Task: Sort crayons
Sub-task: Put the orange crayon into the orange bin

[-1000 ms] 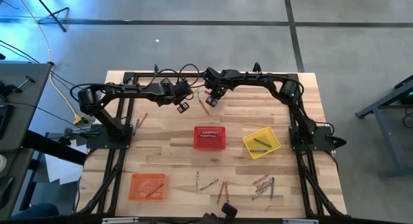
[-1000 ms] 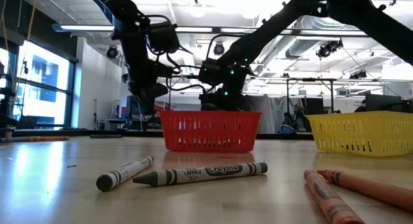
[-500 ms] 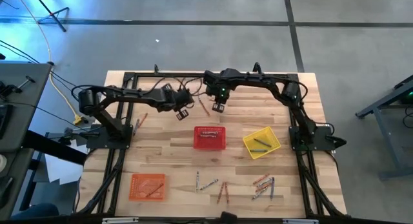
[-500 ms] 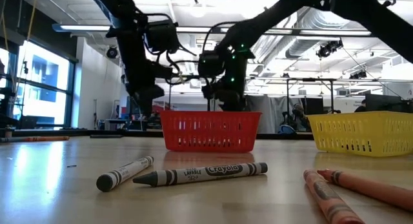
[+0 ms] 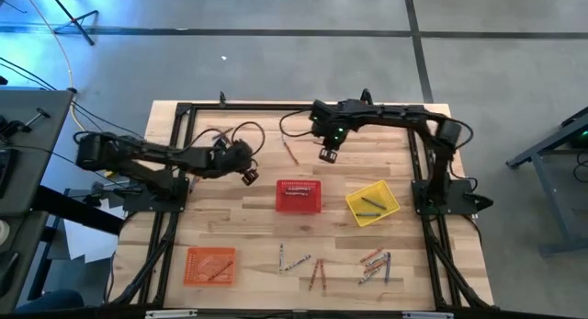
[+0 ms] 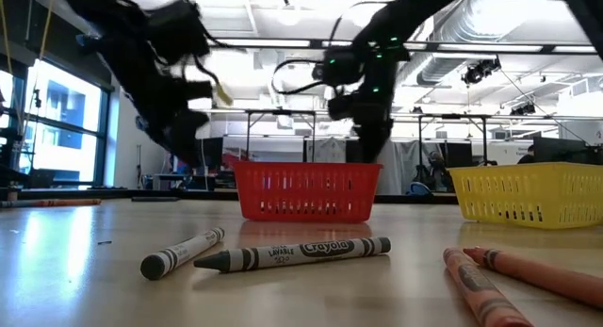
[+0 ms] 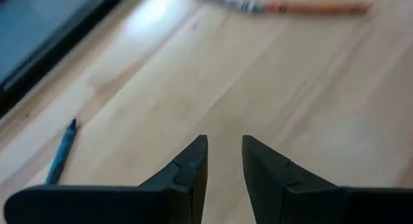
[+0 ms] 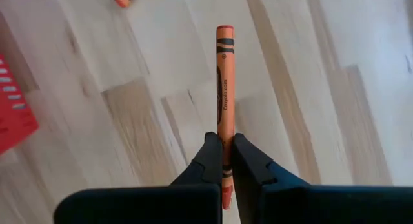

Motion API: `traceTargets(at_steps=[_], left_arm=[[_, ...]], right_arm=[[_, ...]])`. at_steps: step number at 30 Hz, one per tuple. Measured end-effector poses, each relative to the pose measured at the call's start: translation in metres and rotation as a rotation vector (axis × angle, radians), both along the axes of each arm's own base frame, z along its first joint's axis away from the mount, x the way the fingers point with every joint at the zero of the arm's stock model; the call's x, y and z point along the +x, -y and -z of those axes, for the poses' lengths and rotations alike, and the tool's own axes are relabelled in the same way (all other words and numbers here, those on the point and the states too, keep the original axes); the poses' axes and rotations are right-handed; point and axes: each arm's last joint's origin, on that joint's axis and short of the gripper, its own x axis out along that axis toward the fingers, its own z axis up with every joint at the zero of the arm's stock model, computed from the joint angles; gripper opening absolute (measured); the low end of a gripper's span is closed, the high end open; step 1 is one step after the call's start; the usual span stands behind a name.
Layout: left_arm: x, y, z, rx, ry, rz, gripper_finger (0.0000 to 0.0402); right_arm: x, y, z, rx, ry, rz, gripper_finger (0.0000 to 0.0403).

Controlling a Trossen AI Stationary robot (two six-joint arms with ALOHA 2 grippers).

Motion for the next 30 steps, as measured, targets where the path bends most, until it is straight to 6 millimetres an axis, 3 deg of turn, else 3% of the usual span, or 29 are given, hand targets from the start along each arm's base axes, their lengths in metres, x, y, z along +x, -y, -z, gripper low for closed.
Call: traceTargets(at_steps=[6,10,18,30], left_arm=[[0.006,0.019,-0.017,0.087,0.319,0.121,0.0083],[0.016,0.029,-0.033,0.160,0.525,0.241,0.0083],[0.025,0.056,-0.063,0.197,0.824,0.494,0.0083],[0.024,0.076,-0.068,0.169,0.926,0.494,0.0083]], right_arm=[[-0.023,-0.030,-0.012,-0.013,0.325,0.027,0.0001],[-0.028,-0.058,-0.025,-0.035,0.650,-0.027,0.0001],[-0.037,-0.112,-0.030,-0.068,1.146,-0.178,0.0002],[-0.032,-0.152,-0.041,-0.058,1.261,-0.286,0.0003]])
